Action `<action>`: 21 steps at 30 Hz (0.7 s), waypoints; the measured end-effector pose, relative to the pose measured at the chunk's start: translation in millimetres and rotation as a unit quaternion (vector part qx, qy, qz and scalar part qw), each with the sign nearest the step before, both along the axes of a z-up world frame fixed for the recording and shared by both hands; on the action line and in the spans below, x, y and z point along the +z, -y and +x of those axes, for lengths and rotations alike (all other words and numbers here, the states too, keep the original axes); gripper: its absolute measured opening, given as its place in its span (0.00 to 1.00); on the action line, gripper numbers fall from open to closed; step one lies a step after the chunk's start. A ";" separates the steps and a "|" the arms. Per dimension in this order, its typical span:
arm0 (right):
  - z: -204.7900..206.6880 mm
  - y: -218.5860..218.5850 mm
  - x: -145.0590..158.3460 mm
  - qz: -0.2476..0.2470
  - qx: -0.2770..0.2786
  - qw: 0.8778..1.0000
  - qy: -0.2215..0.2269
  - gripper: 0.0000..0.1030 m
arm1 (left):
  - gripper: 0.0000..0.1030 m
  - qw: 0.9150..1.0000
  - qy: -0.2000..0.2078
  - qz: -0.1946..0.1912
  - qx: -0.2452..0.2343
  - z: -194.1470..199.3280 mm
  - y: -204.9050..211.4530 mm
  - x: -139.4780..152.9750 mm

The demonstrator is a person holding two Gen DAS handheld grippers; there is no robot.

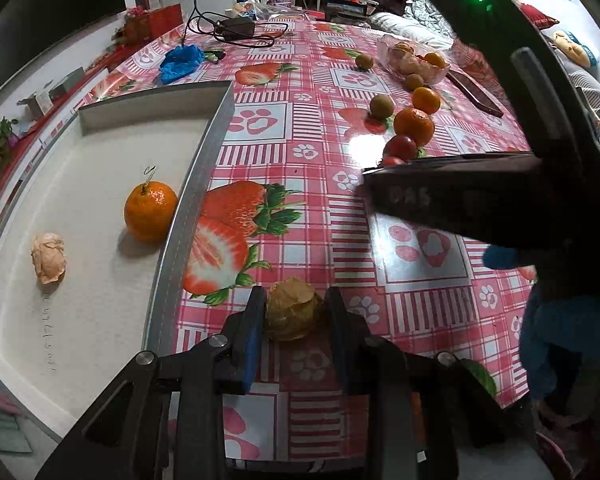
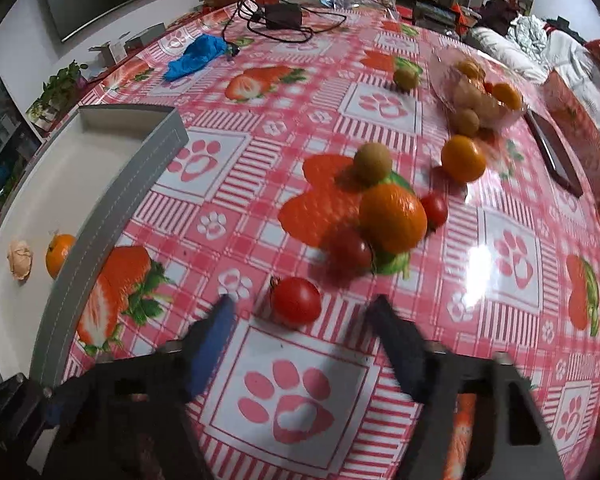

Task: Organize fruits
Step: 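Grasp the red cherry tomato with the right gripper while the left gripper holds the brown fruit, then carry the brown fruit and the cherry tomato toward the white tray with both grippers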

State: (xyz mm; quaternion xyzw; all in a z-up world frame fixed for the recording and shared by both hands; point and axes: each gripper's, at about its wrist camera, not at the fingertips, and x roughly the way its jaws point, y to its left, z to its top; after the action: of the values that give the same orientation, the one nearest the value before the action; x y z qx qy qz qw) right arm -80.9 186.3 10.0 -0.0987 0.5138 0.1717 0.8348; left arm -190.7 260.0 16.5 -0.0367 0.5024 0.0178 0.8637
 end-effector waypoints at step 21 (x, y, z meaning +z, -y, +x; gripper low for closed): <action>-31.0 68.3 16.7 0.105 -0.026 0.993 -0.048 0.24 | 0.31 1.000 0.003 -0.023 0.018 -2.8 -8.0 13.4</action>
State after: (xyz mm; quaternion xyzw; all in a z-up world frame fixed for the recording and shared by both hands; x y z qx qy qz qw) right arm -111.9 118.0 26.6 0.0114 0.5348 0.2080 0.8189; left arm -193.5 268.0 29.9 -0.0659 0.4997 0.0220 0.8634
